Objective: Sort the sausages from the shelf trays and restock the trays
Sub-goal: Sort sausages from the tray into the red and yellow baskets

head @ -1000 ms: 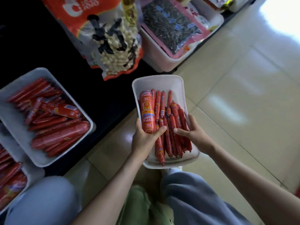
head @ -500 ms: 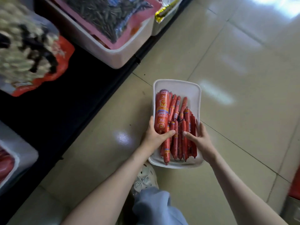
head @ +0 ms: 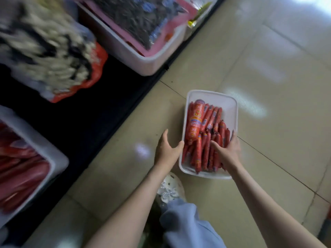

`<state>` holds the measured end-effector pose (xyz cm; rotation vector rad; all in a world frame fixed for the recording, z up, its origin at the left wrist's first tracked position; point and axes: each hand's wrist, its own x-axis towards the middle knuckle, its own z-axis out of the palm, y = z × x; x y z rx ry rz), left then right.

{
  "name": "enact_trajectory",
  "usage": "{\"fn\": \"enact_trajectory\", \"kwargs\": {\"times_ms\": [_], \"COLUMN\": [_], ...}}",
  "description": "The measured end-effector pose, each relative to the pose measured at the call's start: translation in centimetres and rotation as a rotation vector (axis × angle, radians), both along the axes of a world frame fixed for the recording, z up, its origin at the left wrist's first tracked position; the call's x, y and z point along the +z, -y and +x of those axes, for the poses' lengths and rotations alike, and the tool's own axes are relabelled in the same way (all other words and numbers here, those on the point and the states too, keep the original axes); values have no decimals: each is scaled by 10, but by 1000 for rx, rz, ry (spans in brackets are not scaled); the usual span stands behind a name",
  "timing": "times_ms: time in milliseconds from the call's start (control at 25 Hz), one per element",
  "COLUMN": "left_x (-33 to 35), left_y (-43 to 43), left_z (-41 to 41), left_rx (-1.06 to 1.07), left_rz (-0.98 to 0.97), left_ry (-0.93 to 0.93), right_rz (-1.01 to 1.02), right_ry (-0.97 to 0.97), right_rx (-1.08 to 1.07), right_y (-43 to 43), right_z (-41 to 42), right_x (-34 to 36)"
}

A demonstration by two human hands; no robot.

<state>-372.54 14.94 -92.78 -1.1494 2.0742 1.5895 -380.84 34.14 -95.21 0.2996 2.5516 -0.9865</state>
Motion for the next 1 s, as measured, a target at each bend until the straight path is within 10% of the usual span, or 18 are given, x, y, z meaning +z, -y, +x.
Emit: {"fn": "enact_trajectory", "kwargs": {"times_ms": [480,1000], "left_x": [114,101], "left_y": [212,255], "left_z": [234,256], "left_rx": [900,826], "left_rz": [-690,-210], "left_ry": [49,410], "right_rz": [-371,-135], "right_ry": [227,-29], "right_rx": [839,794], "right_y": [345,384], "right_z": [173,188], "right_x": [110,71]}}
